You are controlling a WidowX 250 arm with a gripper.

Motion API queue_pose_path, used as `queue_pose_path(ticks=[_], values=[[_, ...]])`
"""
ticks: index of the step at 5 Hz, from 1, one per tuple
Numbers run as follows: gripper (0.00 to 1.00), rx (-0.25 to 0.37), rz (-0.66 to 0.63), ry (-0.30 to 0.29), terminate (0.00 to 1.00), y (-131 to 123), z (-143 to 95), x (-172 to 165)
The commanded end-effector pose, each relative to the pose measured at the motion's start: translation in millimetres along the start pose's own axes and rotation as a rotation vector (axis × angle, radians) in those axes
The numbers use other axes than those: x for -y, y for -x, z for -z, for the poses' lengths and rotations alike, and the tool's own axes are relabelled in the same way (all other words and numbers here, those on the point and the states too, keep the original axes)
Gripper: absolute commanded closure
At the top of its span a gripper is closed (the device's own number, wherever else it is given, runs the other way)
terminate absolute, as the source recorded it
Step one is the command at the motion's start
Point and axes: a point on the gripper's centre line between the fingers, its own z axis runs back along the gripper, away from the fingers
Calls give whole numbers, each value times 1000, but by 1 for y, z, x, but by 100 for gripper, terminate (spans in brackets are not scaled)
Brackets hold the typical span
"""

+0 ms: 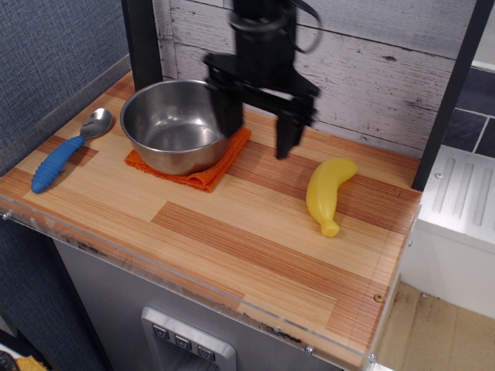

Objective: Place the banana inside the silver bowl

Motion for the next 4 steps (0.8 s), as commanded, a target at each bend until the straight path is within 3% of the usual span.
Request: queue_pose_path(ticks=[1, 4], values=[[0, 19, 1, 19, 0, -38, 28, 40], [0, -23, -5, -11, 0, -51, 51, 48]])
